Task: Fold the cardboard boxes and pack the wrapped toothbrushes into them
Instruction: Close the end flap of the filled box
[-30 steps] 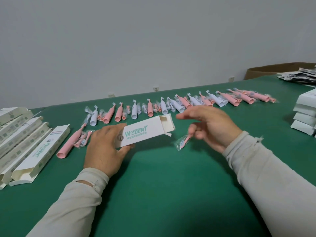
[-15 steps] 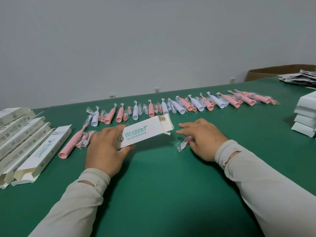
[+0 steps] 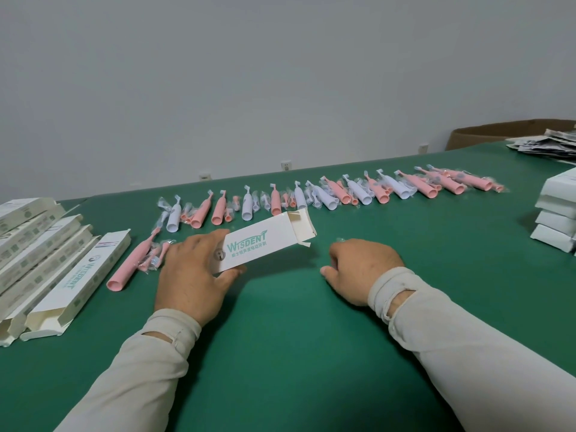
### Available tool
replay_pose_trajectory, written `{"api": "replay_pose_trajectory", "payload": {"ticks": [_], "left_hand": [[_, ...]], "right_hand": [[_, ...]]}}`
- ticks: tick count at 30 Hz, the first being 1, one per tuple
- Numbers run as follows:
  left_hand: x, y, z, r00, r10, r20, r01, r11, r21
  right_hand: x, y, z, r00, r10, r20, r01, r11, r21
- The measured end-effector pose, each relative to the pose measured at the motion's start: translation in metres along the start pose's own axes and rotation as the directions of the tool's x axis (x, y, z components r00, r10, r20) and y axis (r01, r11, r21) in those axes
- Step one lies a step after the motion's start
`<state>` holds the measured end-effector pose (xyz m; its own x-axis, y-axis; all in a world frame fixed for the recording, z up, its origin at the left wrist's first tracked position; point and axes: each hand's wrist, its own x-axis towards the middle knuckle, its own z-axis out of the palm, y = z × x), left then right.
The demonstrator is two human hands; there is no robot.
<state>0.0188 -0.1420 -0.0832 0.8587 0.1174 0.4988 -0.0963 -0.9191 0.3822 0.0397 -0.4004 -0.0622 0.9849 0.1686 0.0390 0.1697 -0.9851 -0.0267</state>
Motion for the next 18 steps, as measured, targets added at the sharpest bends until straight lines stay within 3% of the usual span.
{"api": "replay_pose_trajectory", "payload": {"ticks": [2,4,6,8,11,15,18], "left_hand": [[-0.001,0.0,0.0,1.0,-0.002,-0.007,0.002,1.0,-0.003],[-0.001,0.001,0.0,1.0,-0.006,-0.02,0.006,1.0,-0.002],[0.0,0.0,-0.001,0.999,-0.008,-0.033,0.008,1.0,0.008],[0.0,0.0,-0.002,0.999,-0.014,-0.04,0.015,1.0,0.013],[0.0,0.0,-0.002,0.999,-0.03,-0.046,0.031,0.999,0.024],[0.0,0.001,-0.003,0.999,-0.02,-0.047,0.022,0.999,0.047],[0.0,0.002,-0.004,0.999,0.006,-0.05,-0.003,0.998,0.057]], "right_hand": [[0.002,0.006,-0.003,0.999,0.003,-0.04,-0.001,0.999,0.036],[0.003,0.017,-0.007,0.989,0.046,-0.138,-0.014,0.975,0.222],[0.001,0.027,-0.013,0.953,0.114,-0.279,0.047,0.86,0.509],[-0.001,0.032,-0.019,0.896,0.128,-0.425,0.193,0.75,0.632],[-0.005,0.027,-0.023,0.851,0.032,-0.524,0.292,0.802,0.522],[-0.006,0.018,-0.025,0.906,-0.127,-0.403,0.273,0.903,0.331],[-0.008,0.015,-0.026,0.932,-0.156,-0.327,0.243,0.939,0.243]]}}
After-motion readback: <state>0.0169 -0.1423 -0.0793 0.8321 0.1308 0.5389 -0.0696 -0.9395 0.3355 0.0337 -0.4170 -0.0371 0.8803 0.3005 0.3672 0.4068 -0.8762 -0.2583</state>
